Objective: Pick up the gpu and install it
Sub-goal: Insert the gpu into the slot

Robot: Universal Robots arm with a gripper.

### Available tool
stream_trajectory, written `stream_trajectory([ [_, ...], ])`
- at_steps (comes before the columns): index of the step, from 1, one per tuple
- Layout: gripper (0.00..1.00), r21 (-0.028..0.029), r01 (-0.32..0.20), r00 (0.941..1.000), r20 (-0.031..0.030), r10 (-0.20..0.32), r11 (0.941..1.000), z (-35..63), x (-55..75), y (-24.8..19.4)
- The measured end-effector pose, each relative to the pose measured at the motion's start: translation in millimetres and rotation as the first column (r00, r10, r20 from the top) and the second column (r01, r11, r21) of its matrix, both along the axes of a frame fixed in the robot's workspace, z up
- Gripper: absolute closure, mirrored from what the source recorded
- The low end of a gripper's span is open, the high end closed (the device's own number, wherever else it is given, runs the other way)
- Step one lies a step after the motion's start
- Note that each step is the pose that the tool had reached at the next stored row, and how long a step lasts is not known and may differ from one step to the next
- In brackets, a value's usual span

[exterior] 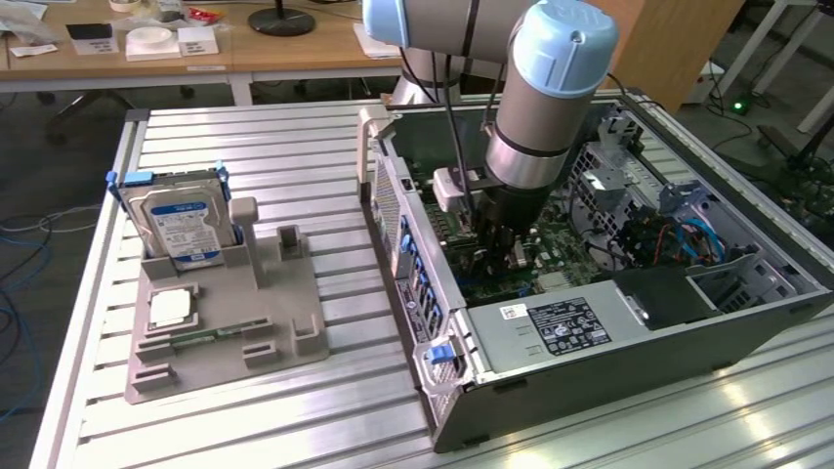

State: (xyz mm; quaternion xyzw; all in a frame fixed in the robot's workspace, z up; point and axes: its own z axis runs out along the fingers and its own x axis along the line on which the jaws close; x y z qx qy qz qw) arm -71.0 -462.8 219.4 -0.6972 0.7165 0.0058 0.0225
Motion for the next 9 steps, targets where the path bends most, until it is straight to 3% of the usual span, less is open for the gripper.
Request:
stream_trajectory([
  [9, 0.72, -0.0003, 0.0, 1.0, 0.0, 0.0, 1.0, -0.8, -0.3, 0.3],
])
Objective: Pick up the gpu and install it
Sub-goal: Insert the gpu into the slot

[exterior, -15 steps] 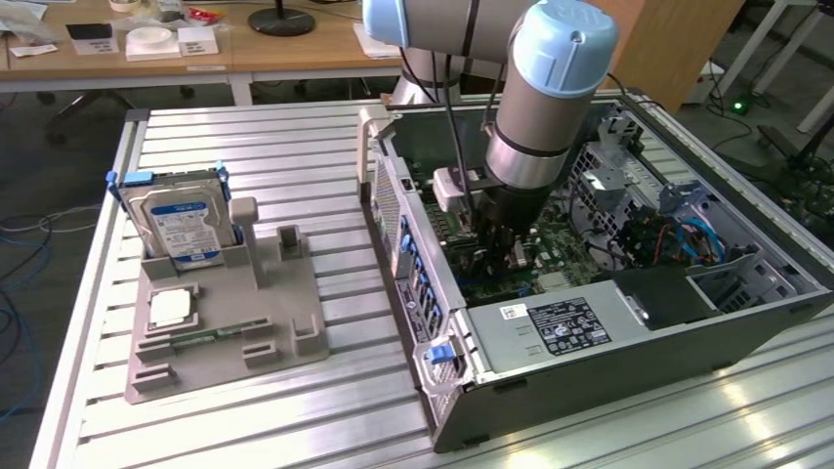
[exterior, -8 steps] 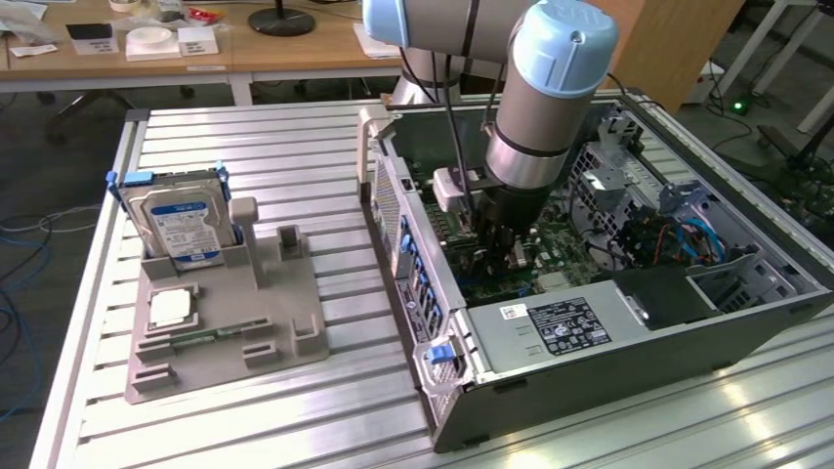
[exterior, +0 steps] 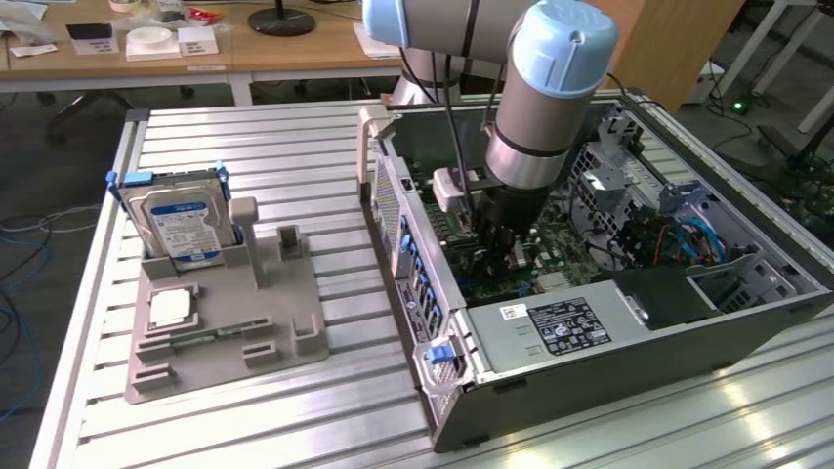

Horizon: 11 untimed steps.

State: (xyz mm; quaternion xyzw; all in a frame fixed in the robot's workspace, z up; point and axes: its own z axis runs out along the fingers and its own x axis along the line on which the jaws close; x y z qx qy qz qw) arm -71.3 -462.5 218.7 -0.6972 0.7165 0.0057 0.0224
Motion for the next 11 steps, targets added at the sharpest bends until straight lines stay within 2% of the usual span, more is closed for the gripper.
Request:
stream_trajectory([
  [11, 0.72, -0.0004, 0.0, 1.0, 0.0009, 0.0, 1.0, -2.0, -1.4, 1.8],
])
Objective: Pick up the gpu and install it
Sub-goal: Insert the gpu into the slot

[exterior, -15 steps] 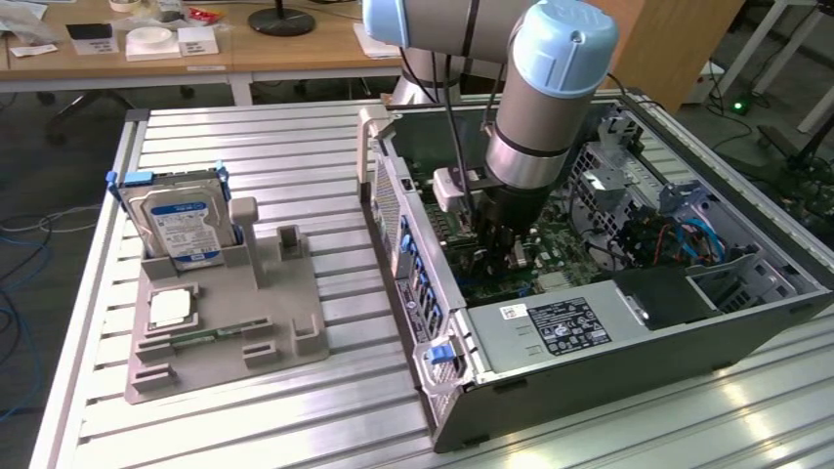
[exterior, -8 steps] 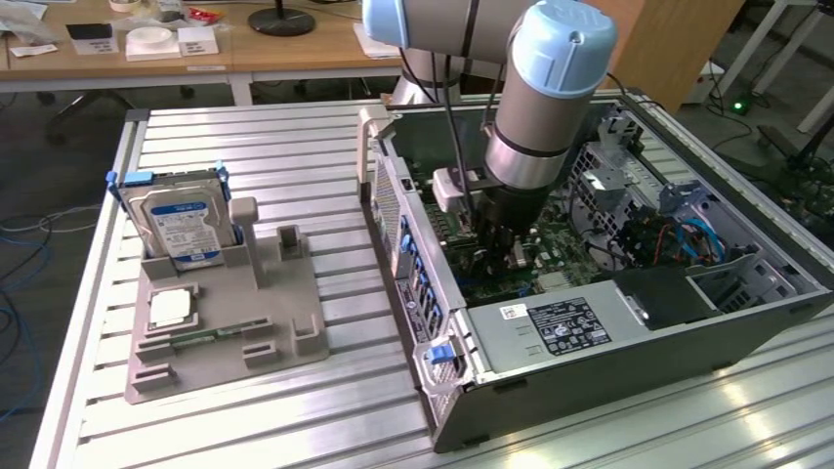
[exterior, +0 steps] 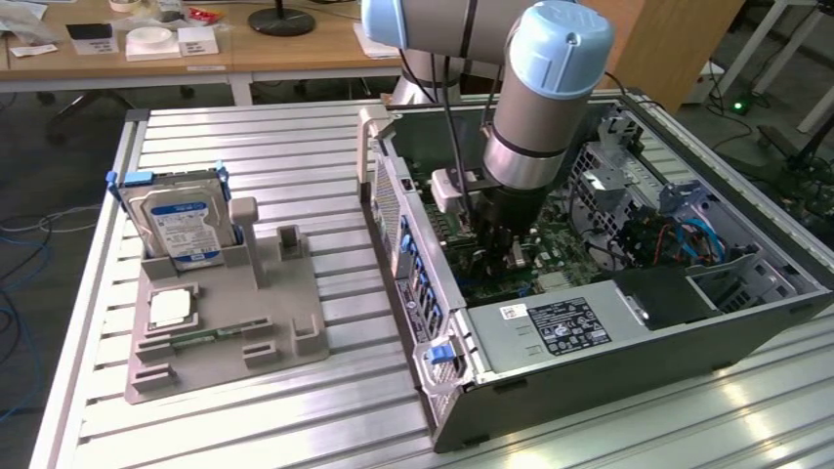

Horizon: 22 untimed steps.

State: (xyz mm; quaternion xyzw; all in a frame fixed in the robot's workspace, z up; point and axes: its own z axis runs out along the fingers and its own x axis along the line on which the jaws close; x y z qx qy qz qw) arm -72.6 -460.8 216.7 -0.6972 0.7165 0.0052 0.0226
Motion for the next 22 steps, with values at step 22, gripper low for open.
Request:
stream_trajectory([
  [22, 0.65, 0.0009, 0.0, 0.9998, 0.0182, 0.0, 1.0, 59.9, -0.1, 0.2],
])
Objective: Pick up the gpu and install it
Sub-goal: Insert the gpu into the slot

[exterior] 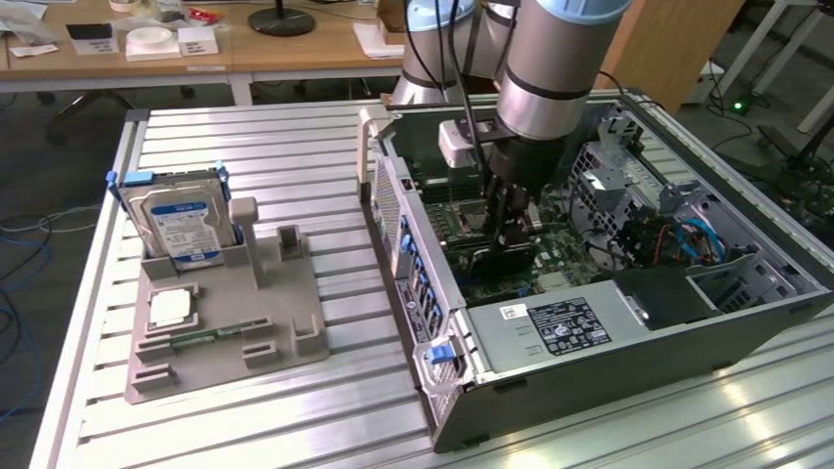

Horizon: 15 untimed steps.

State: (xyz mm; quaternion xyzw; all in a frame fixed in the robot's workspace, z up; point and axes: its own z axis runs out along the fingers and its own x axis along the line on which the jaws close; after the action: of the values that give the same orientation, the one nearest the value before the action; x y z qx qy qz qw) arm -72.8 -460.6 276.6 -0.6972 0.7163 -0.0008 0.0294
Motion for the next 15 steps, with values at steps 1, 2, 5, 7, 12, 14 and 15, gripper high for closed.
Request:
stream_trajectory([
  [1, 0.65, 0.0, 0.0, 1.0, 0.0, 0.0, 1.0, 0.0, 0.0, 0.0],
  [2, 0.66, -0.0001, 0.0, 1.0, -0.0001, 0.0, 1.0, 0.1, 0.0, 0.0],
  [5, 0.79, -0.0001, 0.0, 1.0, -0.0001, 0.0, 1.0, 0.1, 0.0, 0.0],
  [7, 0.9, -0.0001, 0.0, 1.0, -0.0001, 0.0, 1.0, 0.1, 0.0, 0.0],
  [12, 0.89, -0.0002, 0.0, 1.0, -0.0001, 0.0, 1.0, 0.1, 0.0, 0.0],
  [14, 0.89, -0.0002, 0.0, 1.0, -0.0001, 0.0, 1.0, 0.1, 0.0, 0.0],
  [15, 0.89, -0.0001, 0.0, 1.0, -0.0001, 0.0, 1.0, 0.1, 0.0, 0.0],
])
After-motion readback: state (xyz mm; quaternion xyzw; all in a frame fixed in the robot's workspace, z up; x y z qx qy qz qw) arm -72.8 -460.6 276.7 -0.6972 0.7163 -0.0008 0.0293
